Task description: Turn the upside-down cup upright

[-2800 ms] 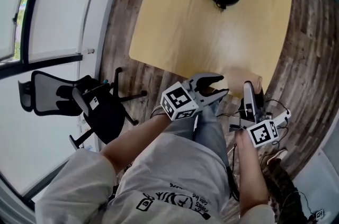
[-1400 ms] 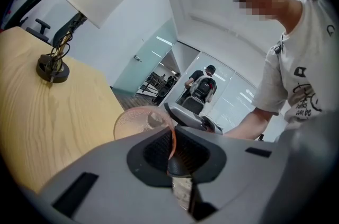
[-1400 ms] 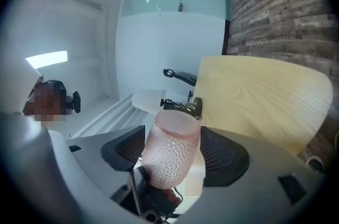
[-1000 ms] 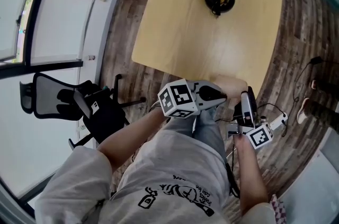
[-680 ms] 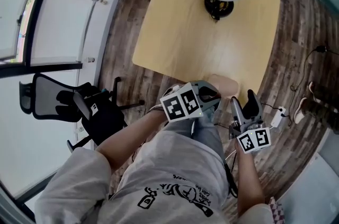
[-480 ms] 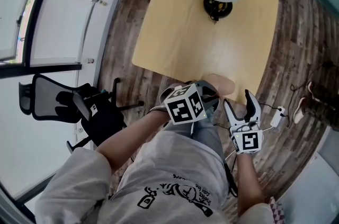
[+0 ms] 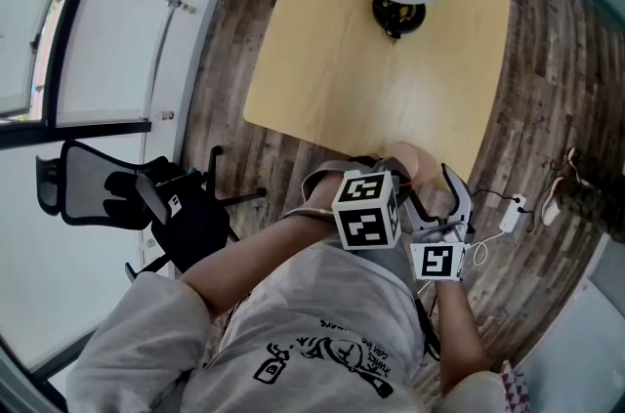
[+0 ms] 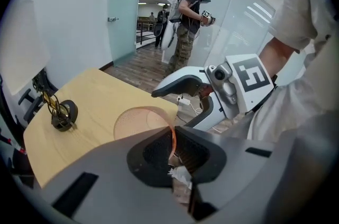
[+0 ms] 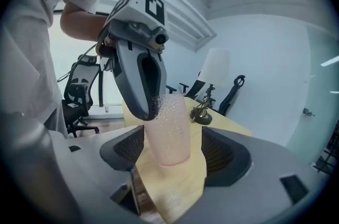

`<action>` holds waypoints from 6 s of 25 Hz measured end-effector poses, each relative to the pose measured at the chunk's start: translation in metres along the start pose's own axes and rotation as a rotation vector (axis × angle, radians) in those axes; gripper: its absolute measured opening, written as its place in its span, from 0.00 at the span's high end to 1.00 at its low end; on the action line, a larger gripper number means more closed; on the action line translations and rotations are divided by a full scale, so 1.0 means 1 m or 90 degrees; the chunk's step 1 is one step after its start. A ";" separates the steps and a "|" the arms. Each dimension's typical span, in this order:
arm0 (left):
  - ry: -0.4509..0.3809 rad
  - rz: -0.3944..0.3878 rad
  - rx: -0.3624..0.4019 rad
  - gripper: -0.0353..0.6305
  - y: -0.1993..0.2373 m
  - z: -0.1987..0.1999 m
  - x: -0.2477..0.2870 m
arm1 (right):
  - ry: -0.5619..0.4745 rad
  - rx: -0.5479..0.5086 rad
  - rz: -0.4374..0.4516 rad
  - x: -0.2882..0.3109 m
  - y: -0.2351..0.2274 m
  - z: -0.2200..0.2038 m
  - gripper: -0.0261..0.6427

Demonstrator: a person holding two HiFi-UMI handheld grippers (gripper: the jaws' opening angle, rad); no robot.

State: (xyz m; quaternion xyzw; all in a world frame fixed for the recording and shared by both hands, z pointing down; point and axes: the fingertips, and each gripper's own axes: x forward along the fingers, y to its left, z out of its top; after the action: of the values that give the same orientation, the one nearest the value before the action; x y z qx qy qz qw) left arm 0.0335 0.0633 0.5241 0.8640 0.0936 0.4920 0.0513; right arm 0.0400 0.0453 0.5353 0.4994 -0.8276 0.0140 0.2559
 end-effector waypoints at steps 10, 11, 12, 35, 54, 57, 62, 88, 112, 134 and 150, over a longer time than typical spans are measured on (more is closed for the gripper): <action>0.050 0.019 0.092 0.92 -0.014 0.018 0.005 | 0.014 -0.038 0.000 0.009 0.001 0.002 0.49; 0.054 0.022 0.099 0.92 -0.014 0.018 0.005 | 0.016 -0.039 0.000 0.010 0.000 0.002 0.49; 0.057 0.024 0.105 0.92 -0.015 0.019 0.005 | 0.018 -0.039 -0.001 0.010 -0.001 0.001 0.49; -0.259 0.118 -0.003 0.69 0.027 0.038 -0.030 | -0.042 0.055 -0.032 0.016 -0.032 0.003 0.49; -0.472 0.032 -0.171 0.49 0.059 0.026 -0.013 | -0.097 0.207 -0.027 0.033 -0.033 -0.010 0.49; -0.464 0.033 -0.169 0.49 0.061 0.022 -0.007 | -0.077 0.206 -0.021 0.038 -0.030 -0.019 0.49; -0.450 0.032 -0.173 0.49 0.062 0.014 0.003 | -0.036 0.206 -0.009 0.047 -0.023 -0.035 0.49; -0.427 0.020 -0.189 0.49 0.066 -0.004 0.035 | 0.047 0.227 0.018 0.069 -0.008 -0.080 0.49; -0.409 0.021 -0.204 0.49 0.062 -0.014 0.047 | 0.063 0.240 0.035 0.072 0.001 -0.090 0.49; -0.432 0.024 -0.208 0.47 0.057 0.002 0.005 | -0.006 0.236 0.014 0.045 -0.019 -0.040 0.43; -0.492 0.049 -0.198 0.50 0.042 0.028 -0.057 | -0.060 0.243 0.005 0.005 -0.036 0.037 0.44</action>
State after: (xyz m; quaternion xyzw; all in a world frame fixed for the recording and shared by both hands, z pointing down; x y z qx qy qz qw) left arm 0.0337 0.0103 0.4693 0.9698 -0.0403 0.1414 0.1945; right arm 0.0527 0.0133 0.4971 0.5355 -0.8231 0.1483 0.1172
